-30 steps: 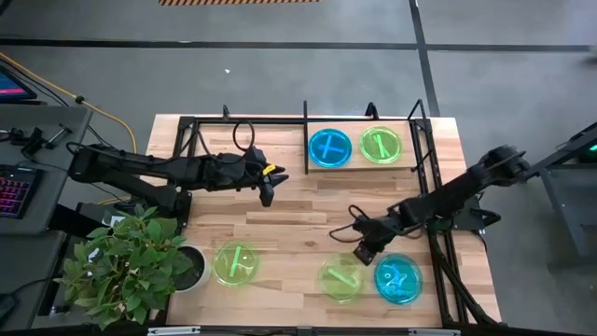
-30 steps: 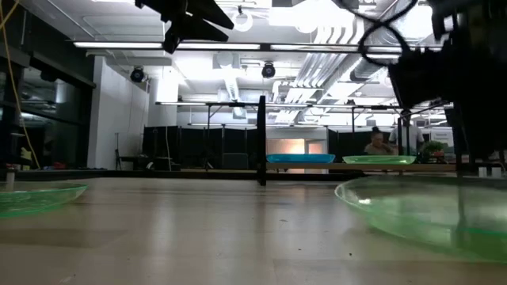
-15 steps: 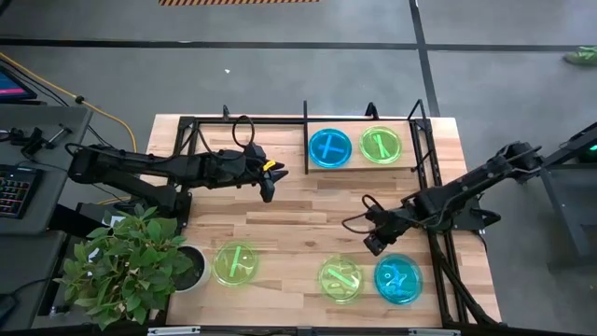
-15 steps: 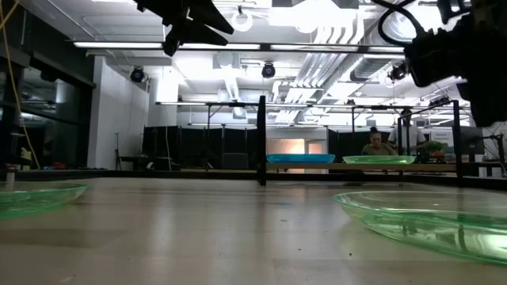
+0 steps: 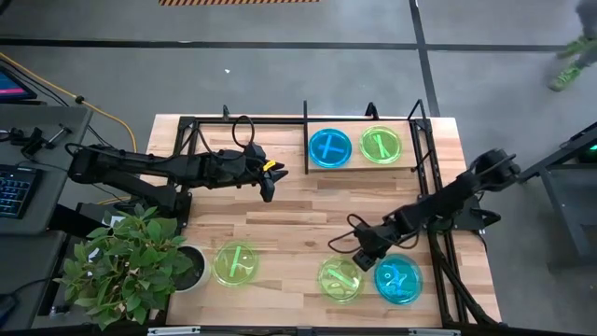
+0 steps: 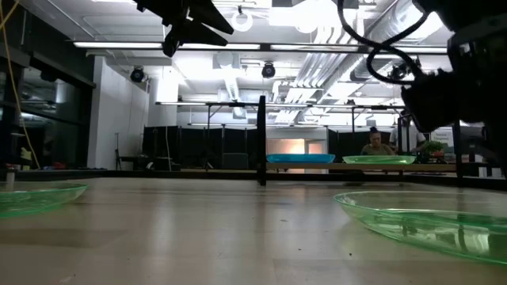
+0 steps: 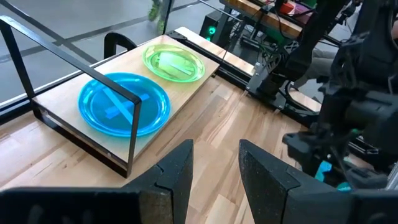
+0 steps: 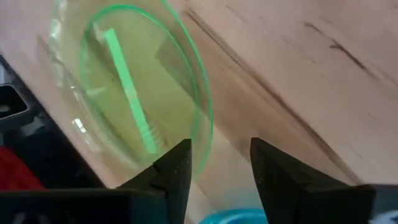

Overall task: Place and stack plates onto a shelf
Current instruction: Stack the right green plate on top of the stacked green plates on the shelf

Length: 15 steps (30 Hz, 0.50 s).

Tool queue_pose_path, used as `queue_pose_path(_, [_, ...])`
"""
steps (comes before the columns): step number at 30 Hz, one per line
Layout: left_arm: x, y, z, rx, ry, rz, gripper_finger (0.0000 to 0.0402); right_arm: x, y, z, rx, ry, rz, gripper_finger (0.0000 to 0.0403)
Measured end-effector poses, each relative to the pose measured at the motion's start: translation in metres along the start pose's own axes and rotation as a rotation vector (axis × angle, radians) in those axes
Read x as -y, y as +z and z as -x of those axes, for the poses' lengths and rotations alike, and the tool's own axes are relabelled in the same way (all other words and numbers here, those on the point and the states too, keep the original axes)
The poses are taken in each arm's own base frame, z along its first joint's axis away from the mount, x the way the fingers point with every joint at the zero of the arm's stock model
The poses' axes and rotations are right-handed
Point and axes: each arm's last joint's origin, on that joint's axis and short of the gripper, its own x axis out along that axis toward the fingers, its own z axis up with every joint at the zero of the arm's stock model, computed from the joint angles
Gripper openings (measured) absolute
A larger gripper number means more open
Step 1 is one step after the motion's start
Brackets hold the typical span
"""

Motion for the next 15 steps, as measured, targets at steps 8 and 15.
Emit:
queue_pose_path(8, [0.000,0.000,0.000,0.000,0.000,0.000,0.0117,-0.008,0.005,-0.012,0.031,0.090,0.010,0.0136])
queue_pose_path(15, [0.000,0.000,0.000,-0.001,0.000,0.000,0.0117,-0.005,0.007,-0.023,0.018,0.066,-0.014,0.0112])
